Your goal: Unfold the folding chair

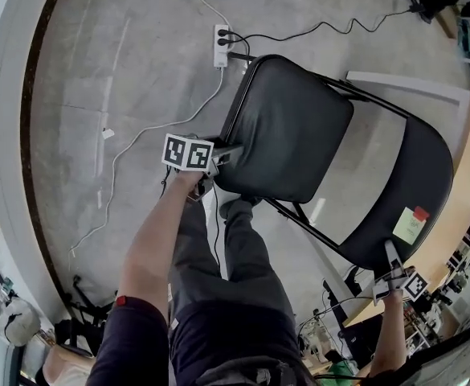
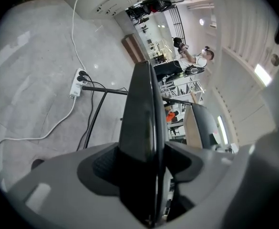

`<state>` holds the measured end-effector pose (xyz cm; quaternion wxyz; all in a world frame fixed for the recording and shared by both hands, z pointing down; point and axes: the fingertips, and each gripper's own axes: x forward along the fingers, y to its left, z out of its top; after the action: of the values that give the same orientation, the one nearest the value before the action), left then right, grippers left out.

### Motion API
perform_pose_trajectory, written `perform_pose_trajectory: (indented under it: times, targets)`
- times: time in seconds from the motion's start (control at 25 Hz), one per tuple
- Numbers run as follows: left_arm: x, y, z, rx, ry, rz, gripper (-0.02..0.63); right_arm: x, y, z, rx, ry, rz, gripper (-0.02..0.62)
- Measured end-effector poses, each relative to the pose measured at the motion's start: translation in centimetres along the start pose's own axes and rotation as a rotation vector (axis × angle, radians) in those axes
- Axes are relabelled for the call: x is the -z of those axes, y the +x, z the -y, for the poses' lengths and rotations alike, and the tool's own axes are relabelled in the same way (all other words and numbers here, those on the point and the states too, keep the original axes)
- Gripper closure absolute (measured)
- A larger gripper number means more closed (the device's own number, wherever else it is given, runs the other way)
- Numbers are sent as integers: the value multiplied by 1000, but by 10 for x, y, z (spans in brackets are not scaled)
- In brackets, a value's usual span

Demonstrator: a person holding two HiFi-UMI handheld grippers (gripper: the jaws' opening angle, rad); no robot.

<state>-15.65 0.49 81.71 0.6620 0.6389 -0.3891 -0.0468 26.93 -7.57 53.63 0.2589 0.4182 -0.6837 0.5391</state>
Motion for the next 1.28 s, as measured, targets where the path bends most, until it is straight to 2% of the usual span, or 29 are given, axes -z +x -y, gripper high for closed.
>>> perform_pose_trajectory:
  times: [0.32,0.52,0.72,0.92,1.04,1.16,1.28]
  targets:
    - [-9,12,-4,19,20,-17,327,4,-3,1,-8,33,15,492]
    - [-12,13,-12,20,20,-11,324,7,0,-10,-17,6,8,505]
    - [-2,11,-24,-1,-15,-25,316,7,9,-33,-84,-53,3,506]
    - [-6,4,-36,-54,-26,-12,314,9,19,-36,-53,-66,7,506]
    - [-7,4,-37,-75,-18,7,310,10,17,-26,-4,-36,12,494]
    - [-9,4,-35,-120,-28,30,267,10,12,-20,29,14,47,463]
    - [-12,-14,-25,-168,-30,32,249,10,11,-24,50,8,53,447]
